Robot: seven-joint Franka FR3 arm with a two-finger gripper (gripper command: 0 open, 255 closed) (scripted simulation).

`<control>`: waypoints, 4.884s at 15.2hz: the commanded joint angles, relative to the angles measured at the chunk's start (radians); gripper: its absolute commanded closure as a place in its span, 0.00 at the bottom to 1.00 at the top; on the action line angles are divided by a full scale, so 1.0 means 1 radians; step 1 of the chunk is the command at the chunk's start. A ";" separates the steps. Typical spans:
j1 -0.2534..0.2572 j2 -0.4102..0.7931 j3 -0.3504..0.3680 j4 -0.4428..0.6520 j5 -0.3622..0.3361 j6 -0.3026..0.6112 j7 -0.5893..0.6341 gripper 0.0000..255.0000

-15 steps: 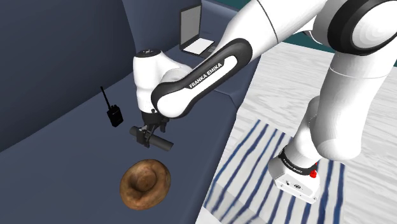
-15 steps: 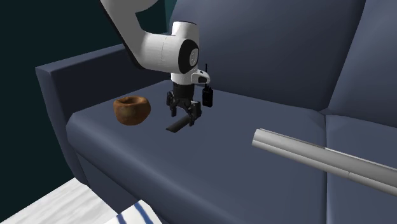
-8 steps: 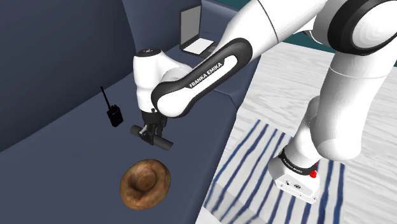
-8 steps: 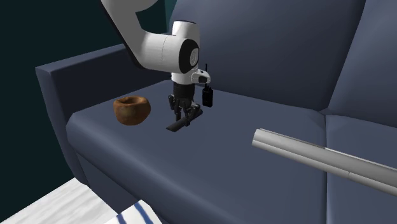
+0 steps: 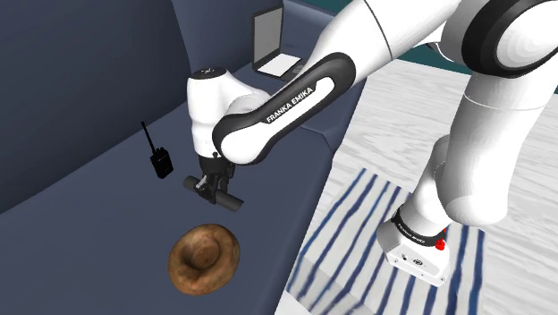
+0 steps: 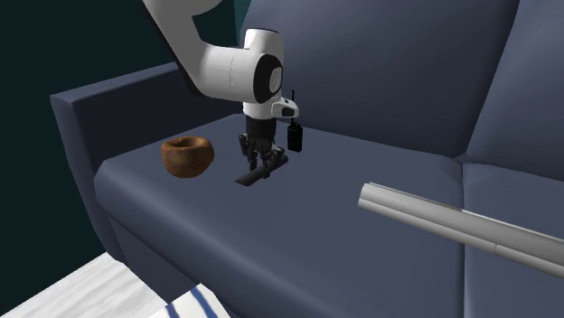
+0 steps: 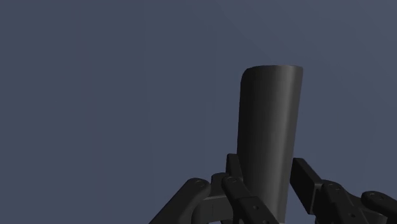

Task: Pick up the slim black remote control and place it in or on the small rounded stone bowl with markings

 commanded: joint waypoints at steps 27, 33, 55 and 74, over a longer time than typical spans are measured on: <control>-0.014 -0.162 0.009 0.184 0.046 -0.343 -0.011 1.00; -0.016 -0.176 0.009 0.240 0.049 -0.413 -0.009 1.00; 0.160 -0.220 0.181 0.058 0.048 -0.246 0.330 1.00; 0.160 -0.213 0.180 0.039 0.046 -0.221 0.329 0.00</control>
